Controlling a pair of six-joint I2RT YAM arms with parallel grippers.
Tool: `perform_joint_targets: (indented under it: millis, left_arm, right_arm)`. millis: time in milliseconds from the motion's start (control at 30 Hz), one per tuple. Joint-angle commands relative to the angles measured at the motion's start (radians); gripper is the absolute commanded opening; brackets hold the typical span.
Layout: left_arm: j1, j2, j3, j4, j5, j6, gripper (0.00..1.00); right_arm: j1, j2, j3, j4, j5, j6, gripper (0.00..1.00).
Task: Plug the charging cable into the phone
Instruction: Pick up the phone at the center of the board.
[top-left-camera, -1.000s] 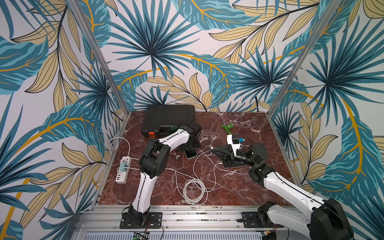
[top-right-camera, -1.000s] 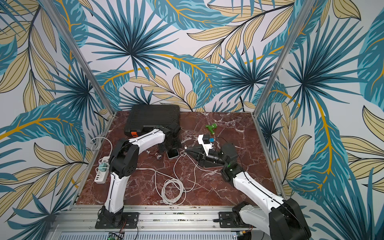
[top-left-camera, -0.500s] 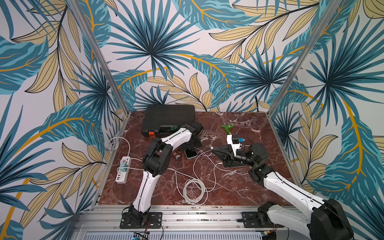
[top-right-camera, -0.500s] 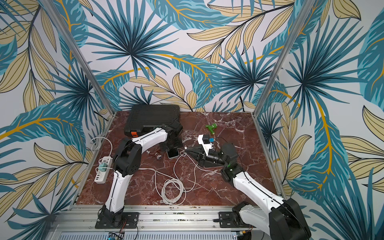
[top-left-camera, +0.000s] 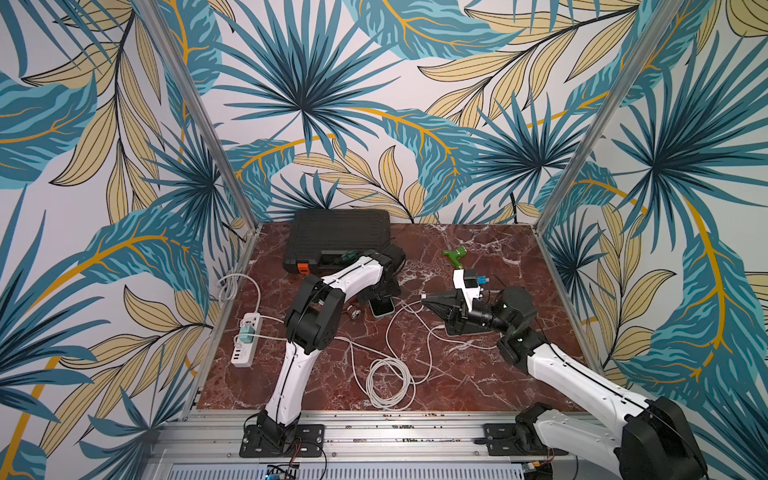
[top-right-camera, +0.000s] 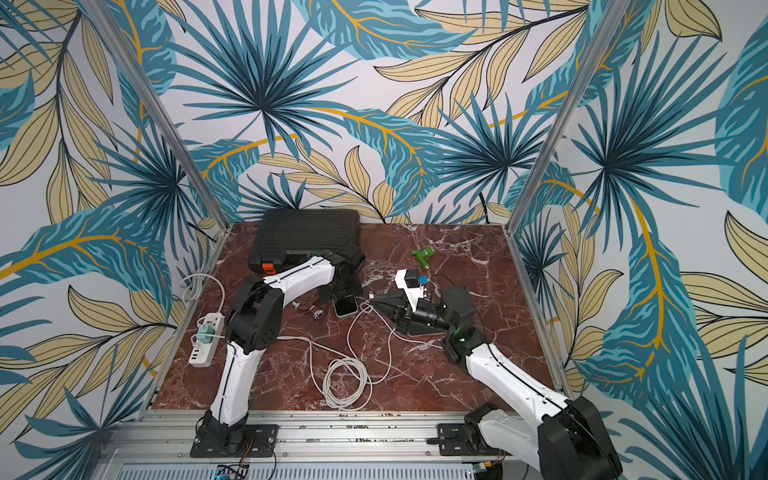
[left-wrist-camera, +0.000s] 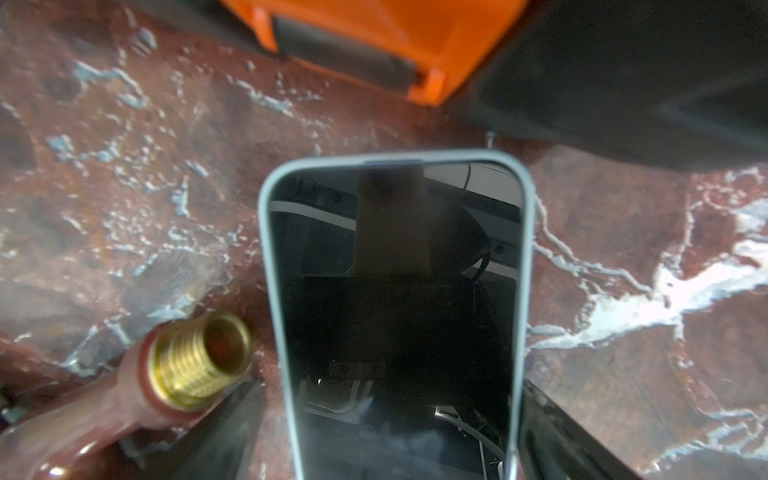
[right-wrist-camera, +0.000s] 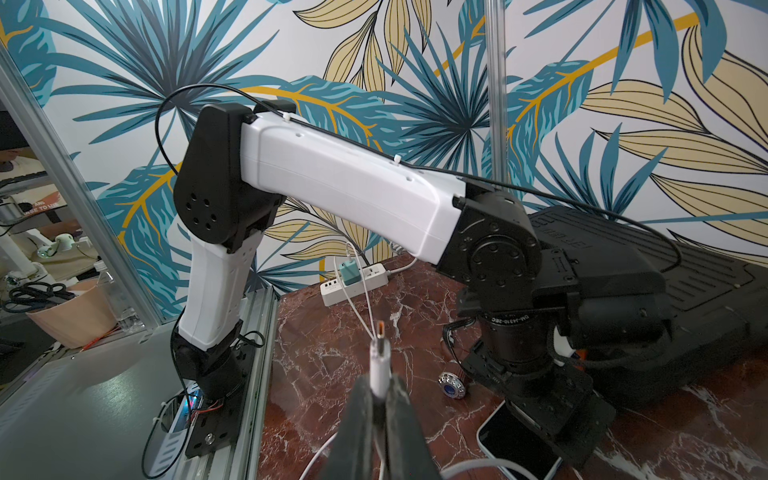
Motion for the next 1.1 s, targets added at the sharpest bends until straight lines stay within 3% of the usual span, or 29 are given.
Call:
perform_joint_targets:
  millis: [0,67,200,533,733,1067]
  left_arm:
    - [0.001,0.078,-0.007,-0.042,0.031,-0.006,0.89]
    - [-0.007,0.081,-0.006,-0.036,0.033,-0.004,0.82]
    - [-0.014,0.09,-0.005,-0.041,0.029,-0.001,0.79]
    - [-0.012,0.015,-0.022,-0.006,0.0,0.114,0.11]
    - [-0.013,-0.161,-0.114,0.098,-0.026,0.116,0.0]
    - [-0.015,-0.406,-0.115,0.144,-0.014,0.149,0.0]
  right_arm:
    - [-0.003,-0.016,-0.01,0.006,0.006,0.002,0.02]
    - [-0.003,-0.016,-0.011,0.003,0.009,-0.003,0.02]
    - [-0.002,-0.016,-0.011,0.001,0.012,-0.008,0.02]
    - [-0.002,-0.028,-0.024,-0.006,0.014,-0.006,0.02]
    - [-0.003,-0.035,-0.049,-0.001,0.024,0.006,0.02]
    - [-0.003,0.04,0.001,0.0,0.025,0.072,0.02]
